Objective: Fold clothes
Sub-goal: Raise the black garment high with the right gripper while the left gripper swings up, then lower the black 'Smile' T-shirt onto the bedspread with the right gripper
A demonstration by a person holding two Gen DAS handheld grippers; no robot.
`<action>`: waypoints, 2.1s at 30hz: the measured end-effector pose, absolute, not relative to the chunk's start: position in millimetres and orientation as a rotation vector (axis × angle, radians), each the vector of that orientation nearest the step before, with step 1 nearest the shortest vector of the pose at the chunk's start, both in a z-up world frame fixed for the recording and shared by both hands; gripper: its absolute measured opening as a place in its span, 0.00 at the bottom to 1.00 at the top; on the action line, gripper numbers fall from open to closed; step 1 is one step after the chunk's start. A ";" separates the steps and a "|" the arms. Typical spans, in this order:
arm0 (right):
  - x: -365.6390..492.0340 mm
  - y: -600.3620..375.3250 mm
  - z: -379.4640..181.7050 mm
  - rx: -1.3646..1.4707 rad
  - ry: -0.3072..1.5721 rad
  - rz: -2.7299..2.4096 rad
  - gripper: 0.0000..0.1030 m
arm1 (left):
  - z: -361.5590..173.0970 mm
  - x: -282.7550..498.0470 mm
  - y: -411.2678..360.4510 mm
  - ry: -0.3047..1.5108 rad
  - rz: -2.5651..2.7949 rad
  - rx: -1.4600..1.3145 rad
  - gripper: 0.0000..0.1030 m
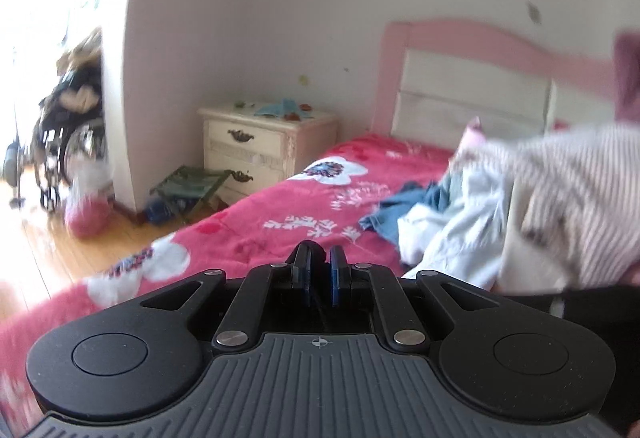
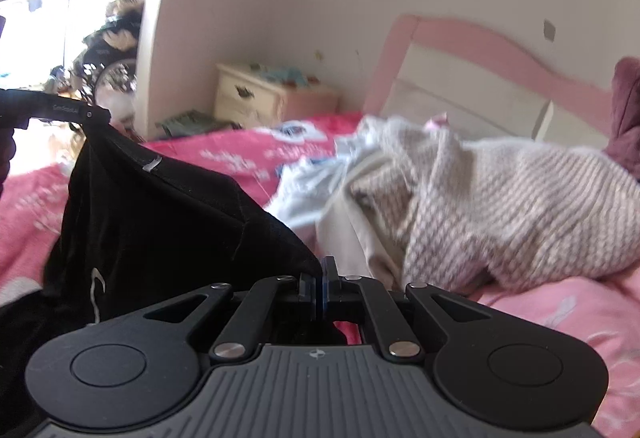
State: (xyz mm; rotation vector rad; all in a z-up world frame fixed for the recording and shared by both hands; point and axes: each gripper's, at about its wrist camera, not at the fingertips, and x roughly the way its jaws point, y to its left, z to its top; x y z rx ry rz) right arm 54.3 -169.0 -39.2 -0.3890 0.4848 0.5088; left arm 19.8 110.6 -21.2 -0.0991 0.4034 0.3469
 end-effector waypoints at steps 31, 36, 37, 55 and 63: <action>90.8 -222.3 -144.5 0.043 0.992 0.645 0.36 | -83.4 -39.2 201.7 0.764 0.143 -0.249 0.88; 104.8 -224.5 -153.8 0.042 0.964 0.460 0.30 | -102.0 -103.3 222.8 0.900 0.128 -0.277 0.88; 103.1 -229.1 -147.0 0.079 0.937 0.462 0.30 | -105.1 -115.8 227.1 0.918 0.114 -0.293 0.88; -122.8 -163.1 -132.1 -0.289 1.429 1.224 0.34 | -179.4 -243.8 222.8 1.155 -0.028 -0.480 0.64; -106.6 -179.3 -123.8 -0.156 1.410 1.130 0.36 | -179.5 -255.5 214.1 1.145 0.015 -0.440 0.55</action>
